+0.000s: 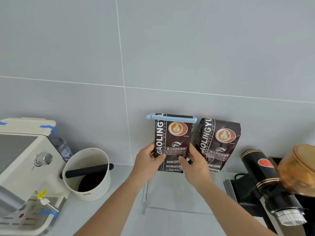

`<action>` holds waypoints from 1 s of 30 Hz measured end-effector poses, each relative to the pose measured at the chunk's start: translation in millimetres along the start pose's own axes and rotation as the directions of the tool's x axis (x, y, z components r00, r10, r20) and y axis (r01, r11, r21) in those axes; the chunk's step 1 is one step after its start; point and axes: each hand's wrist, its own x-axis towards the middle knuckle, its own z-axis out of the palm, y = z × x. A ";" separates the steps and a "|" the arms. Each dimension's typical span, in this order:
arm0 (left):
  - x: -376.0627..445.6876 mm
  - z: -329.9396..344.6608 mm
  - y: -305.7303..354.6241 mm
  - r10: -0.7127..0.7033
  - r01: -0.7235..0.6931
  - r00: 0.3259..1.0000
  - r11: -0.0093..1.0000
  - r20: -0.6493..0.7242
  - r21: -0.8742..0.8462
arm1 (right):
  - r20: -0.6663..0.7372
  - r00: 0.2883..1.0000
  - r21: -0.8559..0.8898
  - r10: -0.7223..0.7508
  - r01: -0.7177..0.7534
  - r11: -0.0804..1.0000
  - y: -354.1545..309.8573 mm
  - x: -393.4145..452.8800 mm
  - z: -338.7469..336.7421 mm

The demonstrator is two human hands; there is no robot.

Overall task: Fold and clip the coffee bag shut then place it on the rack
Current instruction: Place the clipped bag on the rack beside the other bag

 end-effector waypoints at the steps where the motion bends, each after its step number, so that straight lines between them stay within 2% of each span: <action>1: 2.7 0.6 -2.2 0.007 -0.007 1.000 1.000 -0.003 0.006 | -0.004 1.000 0.001 0.004 -0.004 1.000 0.4 2.3 0.5; 12: 13.4 -0.3 -15.8 0.058 -0.056 0.998 0.994 -0.013 0.094 | -0.007 0.998 0.025 0.068 -0.067 0.997 3.9 11.8 6.4; 19: 11.8 2.1 -18.7 0.091 -0.083 0.995 0.984 -0.044 0.159 | 0.024 0.998 0.038 0.060 -0.060 0.997 3.1 9.1 5.7; 24: 8.8 -1.2 -16.9 0.042 -0.012 0.993 0.966 -0.108 0.260 | 0.061 0.992 0.084 0.109 -0.114 0.990 7.3 5.1 4.4; 26: 7.0 -1.8 -14.7 -0.019 0.057 0.990 0.961 -0.140 0.272 | 0.072 0.988 0.117 0.139 -0.147 0.982 7.4 2.7 3.6; 30: 5.3 -0.8 -10.5 -0.059 0.098 0.986 0.961 -0.154 0.258 | 0.076 0.986 0.147 0.148 -0.158 0.976 2.8 -1.0 -1.5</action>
